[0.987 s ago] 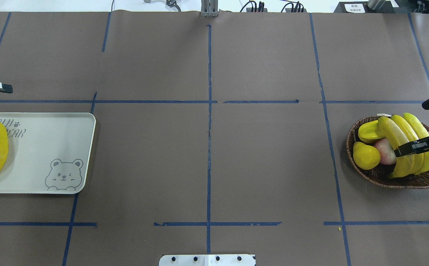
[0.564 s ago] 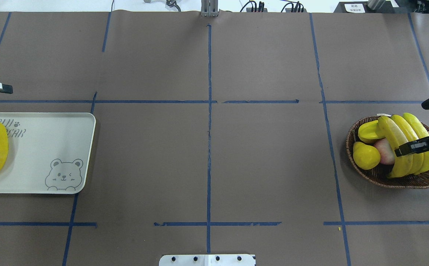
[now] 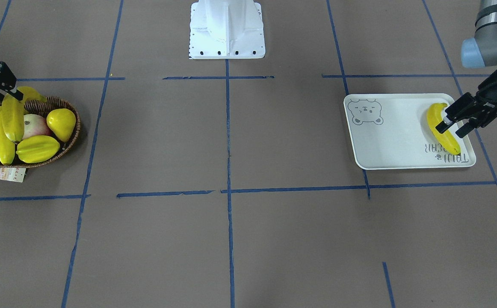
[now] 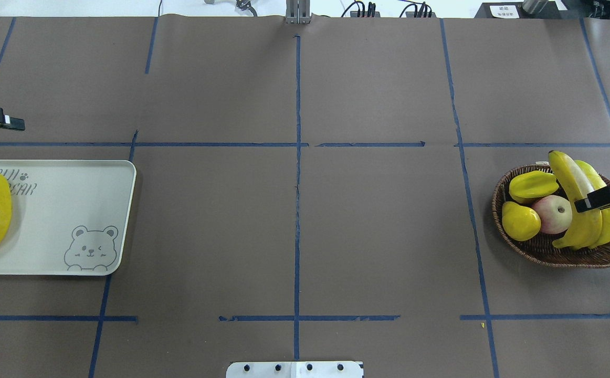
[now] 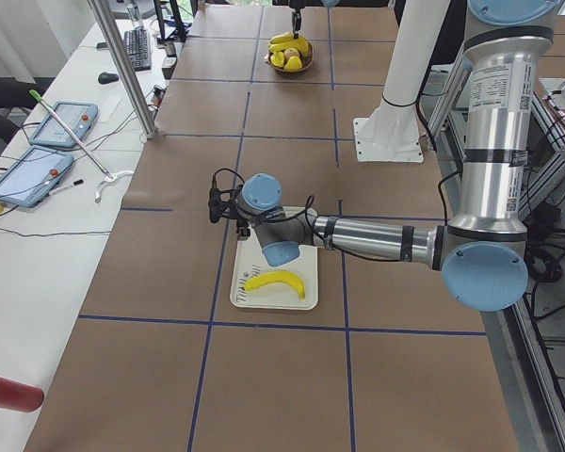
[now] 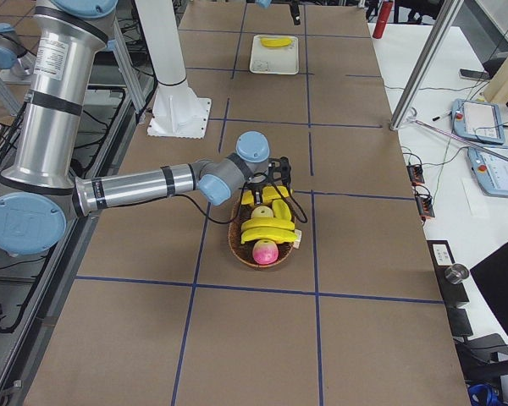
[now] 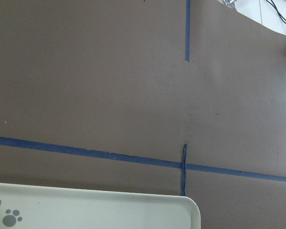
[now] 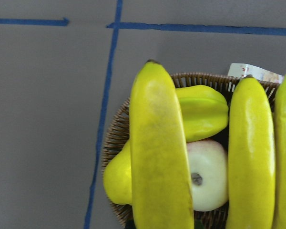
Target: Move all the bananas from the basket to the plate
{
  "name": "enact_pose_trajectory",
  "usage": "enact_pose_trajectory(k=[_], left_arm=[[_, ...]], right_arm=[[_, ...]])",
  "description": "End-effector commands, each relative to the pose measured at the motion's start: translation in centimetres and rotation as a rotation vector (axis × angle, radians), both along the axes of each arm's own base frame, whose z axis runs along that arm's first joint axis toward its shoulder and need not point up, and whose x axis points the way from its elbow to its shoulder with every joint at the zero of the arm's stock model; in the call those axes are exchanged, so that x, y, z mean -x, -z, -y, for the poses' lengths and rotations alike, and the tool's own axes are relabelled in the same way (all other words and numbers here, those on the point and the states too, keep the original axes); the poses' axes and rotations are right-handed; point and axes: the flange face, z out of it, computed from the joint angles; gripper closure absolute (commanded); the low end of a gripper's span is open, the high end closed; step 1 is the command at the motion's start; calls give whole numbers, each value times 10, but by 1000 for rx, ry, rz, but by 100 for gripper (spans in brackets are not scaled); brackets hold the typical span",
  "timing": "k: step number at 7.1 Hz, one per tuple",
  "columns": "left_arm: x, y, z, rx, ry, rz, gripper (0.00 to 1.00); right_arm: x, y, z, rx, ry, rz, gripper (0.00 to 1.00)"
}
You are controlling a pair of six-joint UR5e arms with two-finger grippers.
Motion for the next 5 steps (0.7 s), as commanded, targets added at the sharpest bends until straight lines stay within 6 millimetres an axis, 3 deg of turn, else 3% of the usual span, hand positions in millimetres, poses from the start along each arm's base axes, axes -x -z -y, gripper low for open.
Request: enact_pose_trajectory(k=[1,3,5], left_arm=[[-27,28,10,-24,-33,-31,0],[-58,63,13,-15,-52,-101,0],[-92,143,36,72,-43,-245,0]], right_arm=[[0,54,19,-52,27,110,99],[54,120,38,-60,68,185,99],[116,192,42,-32,50,240,100]])
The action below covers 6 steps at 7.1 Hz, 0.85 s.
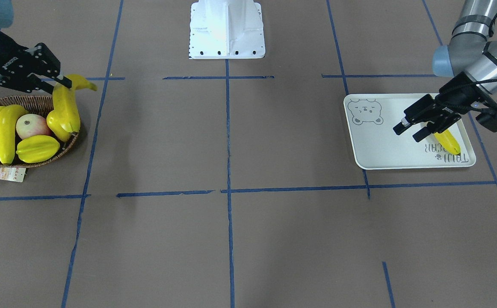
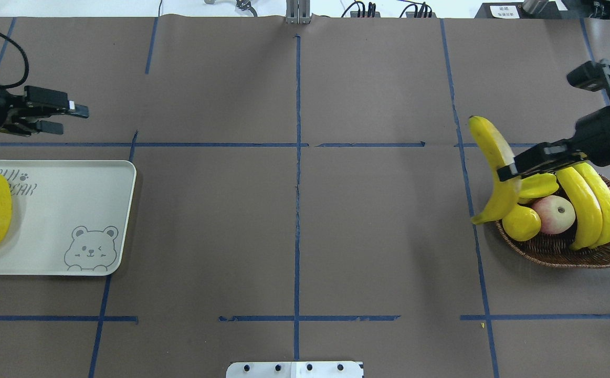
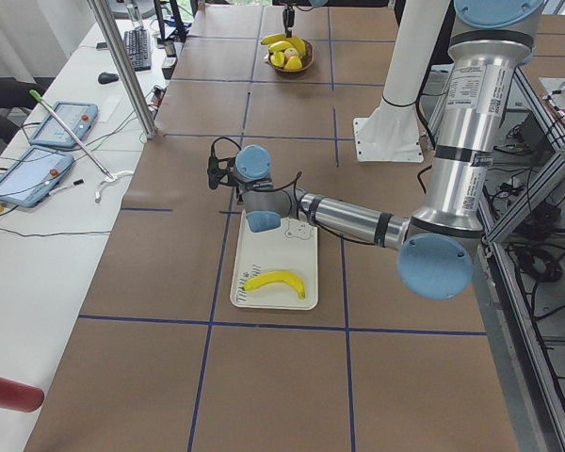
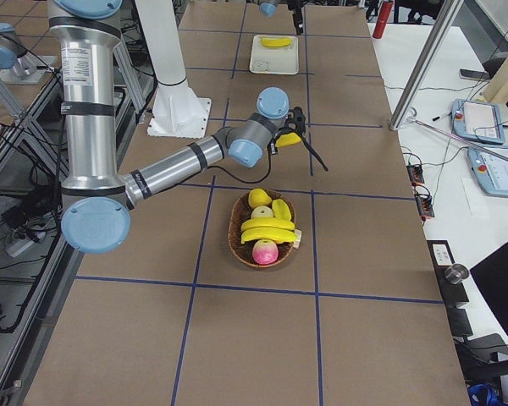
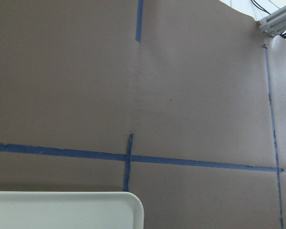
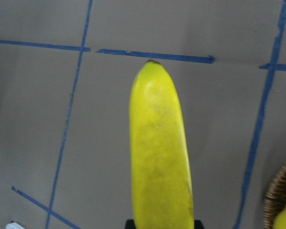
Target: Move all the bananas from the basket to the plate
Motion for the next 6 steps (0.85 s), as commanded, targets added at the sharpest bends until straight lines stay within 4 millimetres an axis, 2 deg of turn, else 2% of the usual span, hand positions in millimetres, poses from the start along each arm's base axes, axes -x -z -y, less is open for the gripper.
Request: enact_pose_trajectory(k=[1,2,3,4,5,6], left_arm=[[-31,78,8,86,-14,-136,0],[-49,110,-8,117,-49,-190,1],[-64,141,-12,134,-40,-239,1],[-103,171,-23,156,-68,-277,1],[-133,193,-36,166,-68,-312,1],[-149,202,-44,169,-69,-328,1]], right_arm=[[77,72,-7,13,-29,45,100],[115,108,-19,24,-51,78,100],[149,141,-33,21,-78,115,100],[173,165,-46,7,-94,144,99],[191,184,-58,-18,-95,170,99],[197,190,-63,-25,-89,179,99]])
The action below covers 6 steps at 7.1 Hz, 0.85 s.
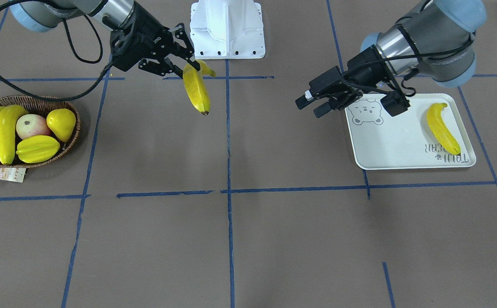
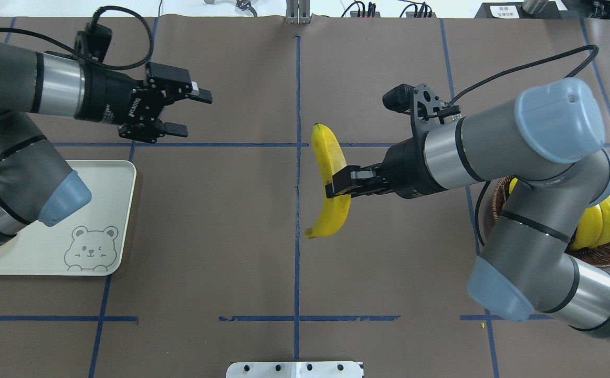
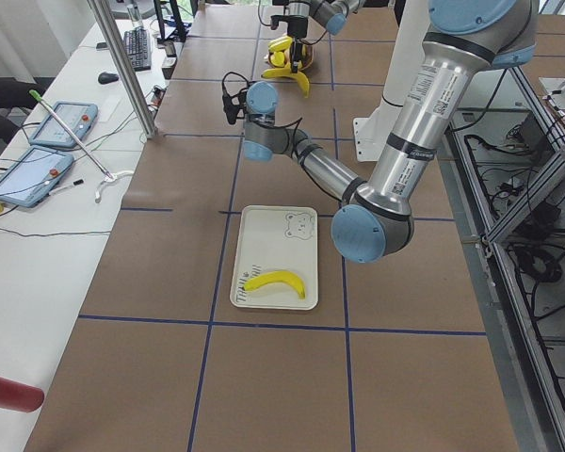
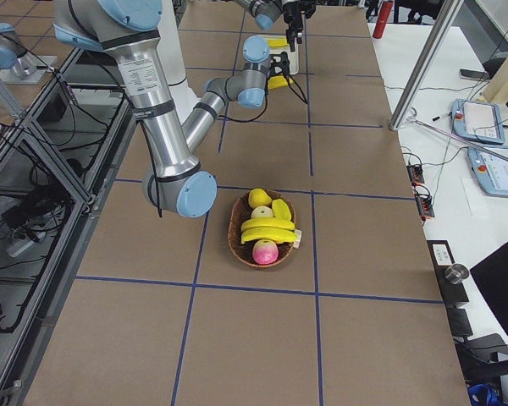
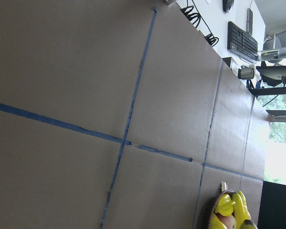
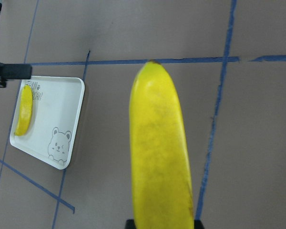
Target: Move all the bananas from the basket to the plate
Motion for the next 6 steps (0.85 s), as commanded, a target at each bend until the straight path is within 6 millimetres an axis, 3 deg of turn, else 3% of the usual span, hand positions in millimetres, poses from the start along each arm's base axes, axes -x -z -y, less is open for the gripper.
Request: enact_pose_trajectory(k=[1,3,4,6], left_arm=[[-30,25,-17,46,17,-54,1],[-43,40,-42,33,-22,-85,1],[-59,54,-51,23,-32,-103,1],[-82,58,-66,27,-32,-113,1]], right_arm=[[19,18,-13,-17,-2,22,99],[25,25,-17,-22,-8,26,99],[29,28,-20,-25,-8,28,99],[40,33,-25,-31,-15,31,99]])
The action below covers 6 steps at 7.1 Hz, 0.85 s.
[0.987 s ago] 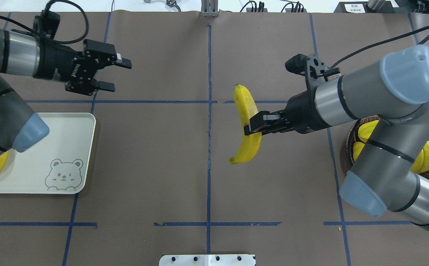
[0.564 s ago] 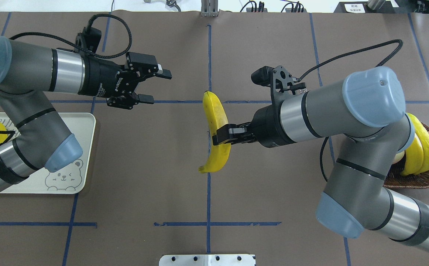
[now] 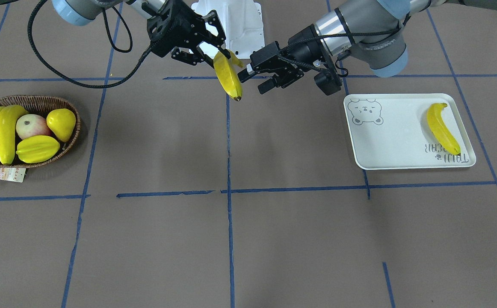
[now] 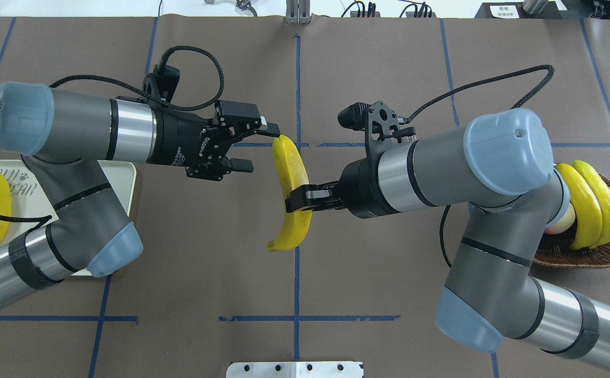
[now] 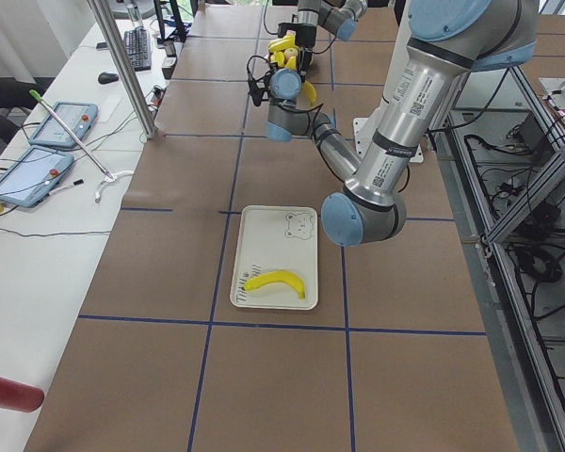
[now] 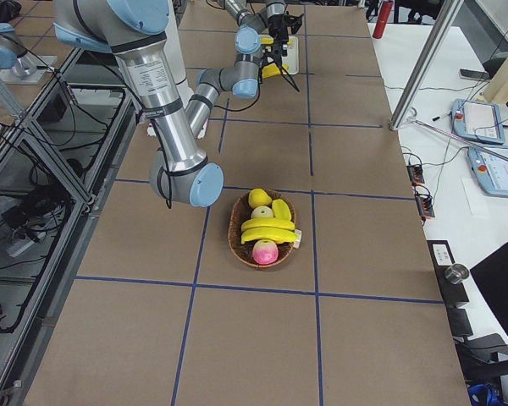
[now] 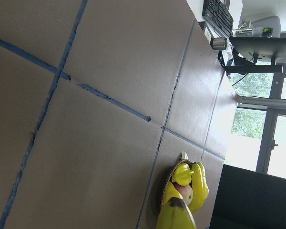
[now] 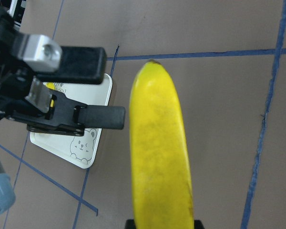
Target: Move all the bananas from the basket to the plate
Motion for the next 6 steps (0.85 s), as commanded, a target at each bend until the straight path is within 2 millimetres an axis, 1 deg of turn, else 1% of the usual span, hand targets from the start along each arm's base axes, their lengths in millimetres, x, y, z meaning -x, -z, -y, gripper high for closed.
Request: enact_pose_trajectory(k=[1,2,3,4,5,6], left_arm=[[-24,3,-19,5,-6,-9,1],[-32,10,-22,5,-12,-13,5],[-34,11,-23,4,-14,-14,14],[-35,11,-22,6,-9,-14,32],[-34,10,-23,3,-7,-13,61],[-32,9,-21,2,24,-14,82]], right_arm=[[5,3,-4,-4,-1,3,99],[5,3,-4,-4,-1,3,99],[6,3,-4,-4,0,3,99],[7,3,-5,-4,2,3,99],[7,2,-5,-3,2,2,99],[7,3,-6,-2,4,1,97]])
